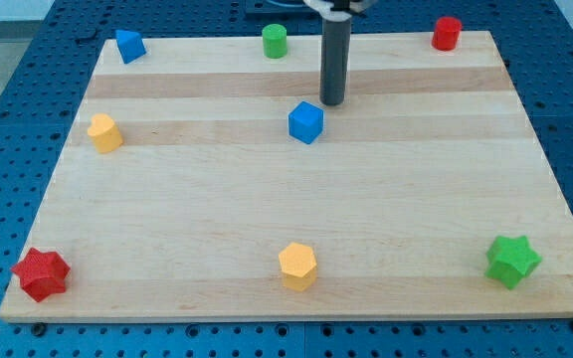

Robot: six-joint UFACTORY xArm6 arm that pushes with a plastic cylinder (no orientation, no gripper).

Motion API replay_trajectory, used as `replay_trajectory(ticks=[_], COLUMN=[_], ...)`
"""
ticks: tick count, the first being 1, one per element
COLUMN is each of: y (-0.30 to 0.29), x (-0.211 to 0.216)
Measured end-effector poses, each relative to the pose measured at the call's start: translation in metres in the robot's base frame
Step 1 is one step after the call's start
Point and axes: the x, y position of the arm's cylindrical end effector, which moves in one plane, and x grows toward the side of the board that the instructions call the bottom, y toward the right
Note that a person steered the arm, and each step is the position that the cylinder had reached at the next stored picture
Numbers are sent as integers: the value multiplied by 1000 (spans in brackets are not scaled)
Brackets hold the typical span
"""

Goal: Slide the yellow heart closer to the blue cube

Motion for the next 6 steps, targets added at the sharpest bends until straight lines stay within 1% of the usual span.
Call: replay_trajectory(ticks=[1, 2, 4, 5, 6], y=[-33, -86, -220, -281, -335], x=[-18, -28, -44, -33, -5])
